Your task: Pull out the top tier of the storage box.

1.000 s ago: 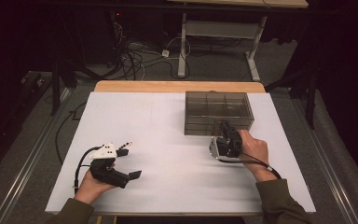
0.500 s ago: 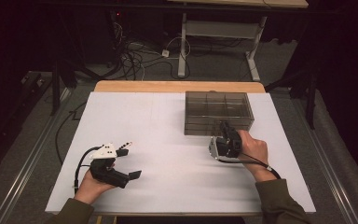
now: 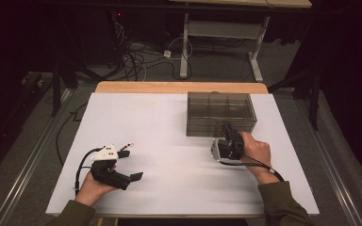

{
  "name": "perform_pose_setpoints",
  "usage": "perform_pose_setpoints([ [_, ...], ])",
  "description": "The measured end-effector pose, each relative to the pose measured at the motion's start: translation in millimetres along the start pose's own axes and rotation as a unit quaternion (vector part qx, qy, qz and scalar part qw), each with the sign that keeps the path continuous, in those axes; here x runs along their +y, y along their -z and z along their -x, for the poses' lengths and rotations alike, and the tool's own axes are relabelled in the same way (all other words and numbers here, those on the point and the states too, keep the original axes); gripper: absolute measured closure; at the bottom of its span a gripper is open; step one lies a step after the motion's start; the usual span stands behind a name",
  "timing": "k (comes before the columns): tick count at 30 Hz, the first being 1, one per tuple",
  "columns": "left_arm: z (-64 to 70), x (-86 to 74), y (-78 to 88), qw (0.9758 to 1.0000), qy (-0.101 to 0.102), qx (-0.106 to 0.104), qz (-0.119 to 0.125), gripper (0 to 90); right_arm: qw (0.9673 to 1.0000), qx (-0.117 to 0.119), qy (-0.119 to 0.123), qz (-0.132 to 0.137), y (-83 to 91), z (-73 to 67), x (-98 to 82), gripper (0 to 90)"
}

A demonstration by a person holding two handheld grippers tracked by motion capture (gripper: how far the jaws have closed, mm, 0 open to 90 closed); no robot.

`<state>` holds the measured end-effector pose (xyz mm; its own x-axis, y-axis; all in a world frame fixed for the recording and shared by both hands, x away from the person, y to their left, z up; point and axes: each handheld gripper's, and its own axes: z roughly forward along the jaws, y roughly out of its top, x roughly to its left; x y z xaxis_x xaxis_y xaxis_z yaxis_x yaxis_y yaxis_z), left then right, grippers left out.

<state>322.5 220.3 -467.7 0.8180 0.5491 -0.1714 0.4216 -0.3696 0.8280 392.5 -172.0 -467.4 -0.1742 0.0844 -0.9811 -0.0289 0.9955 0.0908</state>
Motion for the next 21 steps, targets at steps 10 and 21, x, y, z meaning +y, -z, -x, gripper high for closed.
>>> perform_pose_setpoints([
  [10,0.3,0.0,-0.4,1.0,-0.001,0.0,-0.001,0.0,1.0,0.0,0.006,0.001,2.4,-0.5,0.2,81.5],
  [21,0.4,-0.2,-0.3,1.0,-0.001,0.0,-0.002,0.0,0.9999,-0.003,0.007,0.007,6.1,-2.2,-0.7,81.6],
])
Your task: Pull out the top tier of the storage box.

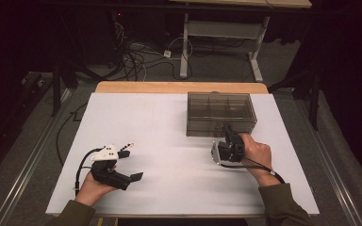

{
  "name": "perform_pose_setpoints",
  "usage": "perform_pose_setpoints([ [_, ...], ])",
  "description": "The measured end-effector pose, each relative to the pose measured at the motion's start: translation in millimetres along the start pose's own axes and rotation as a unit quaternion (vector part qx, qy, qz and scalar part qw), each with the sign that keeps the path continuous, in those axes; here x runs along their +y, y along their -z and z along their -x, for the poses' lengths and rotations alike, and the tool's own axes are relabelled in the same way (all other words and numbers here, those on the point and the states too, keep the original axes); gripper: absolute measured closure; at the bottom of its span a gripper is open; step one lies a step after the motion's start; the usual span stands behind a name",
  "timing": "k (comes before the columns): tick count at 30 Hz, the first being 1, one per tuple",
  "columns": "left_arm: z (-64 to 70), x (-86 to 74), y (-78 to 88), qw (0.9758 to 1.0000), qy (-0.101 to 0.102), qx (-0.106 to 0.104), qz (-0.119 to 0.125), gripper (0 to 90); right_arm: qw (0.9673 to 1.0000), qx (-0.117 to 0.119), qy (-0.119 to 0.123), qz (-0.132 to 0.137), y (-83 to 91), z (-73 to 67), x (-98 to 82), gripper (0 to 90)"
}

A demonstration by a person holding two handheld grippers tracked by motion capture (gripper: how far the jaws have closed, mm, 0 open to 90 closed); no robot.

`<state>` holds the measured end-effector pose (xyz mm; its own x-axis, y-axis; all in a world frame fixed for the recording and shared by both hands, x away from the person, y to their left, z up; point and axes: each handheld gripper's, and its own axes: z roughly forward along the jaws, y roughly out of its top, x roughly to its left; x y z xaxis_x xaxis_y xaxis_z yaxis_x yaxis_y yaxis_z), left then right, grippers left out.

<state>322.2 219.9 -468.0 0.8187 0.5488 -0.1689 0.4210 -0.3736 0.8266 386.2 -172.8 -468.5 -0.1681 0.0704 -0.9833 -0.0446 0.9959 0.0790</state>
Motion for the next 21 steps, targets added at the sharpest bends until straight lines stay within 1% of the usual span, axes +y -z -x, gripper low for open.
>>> perform_pose_setpoints([
  [16,0.0,-0.1,0.1,1.0,0.0,0.0,0.0,0.0,1.0,0.001,-0.001,-0.005,6.9,-1.5,-1.3,81.6],
  [18,0.1,-0.1,0.2,1.0,0.0,0.0,0.001,0.0,1.0,-0.002,0.002,0.001,7.0,-1.5,-1.6,81.5],
  [21,0.0,-0.1,0.1,1.0,0.001,0.0,0.001,0.0,1.0,0.0,0.004,-0.002,8.7,-1.7,-1.6,81.6],
])
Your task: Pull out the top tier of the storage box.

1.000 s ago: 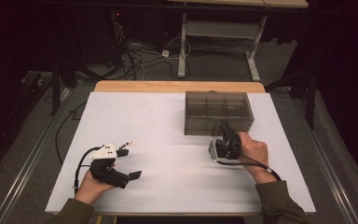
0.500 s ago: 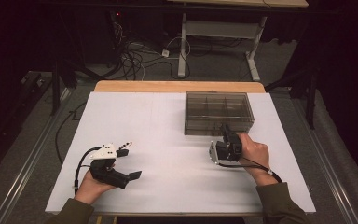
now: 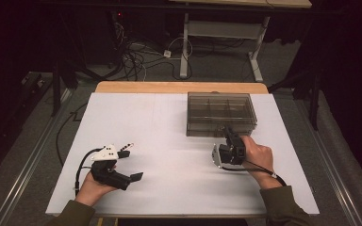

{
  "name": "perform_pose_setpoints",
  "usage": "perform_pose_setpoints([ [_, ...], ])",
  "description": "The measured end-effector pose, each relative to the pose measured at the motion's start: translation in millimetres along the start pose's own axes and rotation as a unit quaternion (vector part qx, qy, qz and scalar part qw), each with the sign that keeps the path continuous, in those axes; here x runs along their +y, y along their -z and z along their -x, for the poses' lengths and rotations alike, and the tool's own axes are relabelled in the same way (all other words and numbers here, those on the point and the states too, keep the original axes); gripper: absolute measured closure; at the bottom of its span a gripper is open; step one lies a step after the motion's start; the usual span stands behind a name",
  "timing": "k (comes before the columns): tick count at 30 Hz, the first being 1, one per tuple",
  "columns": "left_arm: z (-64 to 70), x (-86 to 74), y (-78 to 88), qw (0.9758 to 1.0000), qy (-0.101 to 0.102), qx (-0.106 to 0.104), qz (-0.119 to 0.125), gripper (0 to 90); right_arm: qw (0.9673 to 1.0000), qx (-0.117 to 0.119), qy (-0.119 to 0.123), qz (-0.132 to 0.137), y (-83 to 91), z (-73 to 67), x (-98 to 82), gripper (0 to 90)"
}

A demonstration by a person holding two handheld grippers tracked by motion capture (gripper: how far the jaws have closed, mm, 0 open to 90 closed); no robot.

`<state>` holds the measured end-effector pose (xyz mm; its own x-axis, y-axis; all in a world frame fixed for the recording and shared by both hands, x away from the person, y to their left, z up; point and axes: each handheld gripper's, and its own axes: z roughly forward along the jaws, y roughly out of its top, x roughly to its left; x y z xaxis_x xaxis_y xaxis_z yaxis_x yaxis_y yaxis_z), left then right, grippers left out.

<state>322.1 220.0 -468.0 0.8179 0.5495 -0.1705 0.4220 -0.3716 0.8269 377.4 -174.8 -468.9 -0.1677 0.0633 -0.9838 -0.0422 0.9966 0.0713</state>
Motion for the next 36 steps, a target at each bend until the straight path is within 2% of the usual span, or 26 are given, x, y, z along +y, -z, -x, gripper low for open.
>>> perform_pose_setpoints([
  [36,0.4,0.0,0.5,1.0,-0.001,0.001,0.001,0.0,1.0,-0.004,-0.001,0.007,13.3,-4.4,-0.4,81.6],
])
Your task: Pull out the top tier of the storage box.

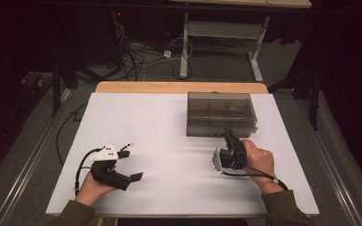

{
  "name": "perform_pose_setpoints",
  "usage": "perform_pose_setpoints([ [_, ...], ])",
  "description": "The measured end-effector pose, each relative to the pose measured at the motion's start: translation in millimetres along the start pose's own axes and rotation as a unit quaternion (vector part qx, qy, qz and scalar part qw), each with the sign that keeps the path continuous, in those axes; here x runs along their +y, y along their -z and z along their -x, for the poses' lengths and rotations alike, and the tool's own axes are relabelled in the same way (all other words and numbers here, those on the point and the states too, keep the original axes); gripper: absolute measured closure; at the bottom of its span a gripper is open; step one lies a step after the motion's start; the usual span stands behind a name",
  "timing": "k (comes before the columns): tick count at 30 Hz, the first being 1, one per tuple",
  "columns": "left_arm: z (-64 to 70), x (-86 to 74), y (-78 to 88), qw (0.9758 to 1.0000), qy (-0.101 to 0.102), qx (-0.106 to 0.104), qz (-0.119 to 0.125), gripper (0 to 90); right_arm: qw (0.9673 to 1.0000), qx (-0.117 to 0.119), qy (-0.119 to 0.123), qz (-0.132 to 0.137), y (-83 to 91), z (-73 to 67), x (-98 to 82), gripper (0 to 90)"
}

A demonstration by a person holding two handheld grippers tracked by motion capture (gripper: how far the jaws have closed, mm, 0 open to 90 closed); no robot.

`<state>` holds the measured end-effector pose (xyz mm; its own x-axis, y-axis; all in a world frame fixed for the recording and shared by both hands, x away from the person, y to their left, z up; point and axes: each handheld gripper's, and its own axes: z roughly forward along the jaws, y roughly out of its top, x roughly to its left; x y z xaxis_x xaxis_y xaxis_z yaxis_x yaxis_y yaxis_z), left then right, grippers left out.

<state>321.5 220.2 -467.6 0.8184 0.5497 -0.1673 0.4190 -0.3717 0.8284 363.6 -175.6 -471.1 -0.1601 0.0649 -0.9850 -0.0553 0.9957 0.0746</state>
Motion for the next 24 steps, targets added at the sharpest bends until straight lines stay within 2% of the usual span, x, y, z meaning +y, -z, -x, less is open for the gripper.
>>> perform_pose_setpoints([
  [24,0.2,0.1,0.1,1.0,0.0,0.0,0.0,0.0,1.0,0.001,0.003,0.002,8.8,-1.0,-0.2,81.5],
])
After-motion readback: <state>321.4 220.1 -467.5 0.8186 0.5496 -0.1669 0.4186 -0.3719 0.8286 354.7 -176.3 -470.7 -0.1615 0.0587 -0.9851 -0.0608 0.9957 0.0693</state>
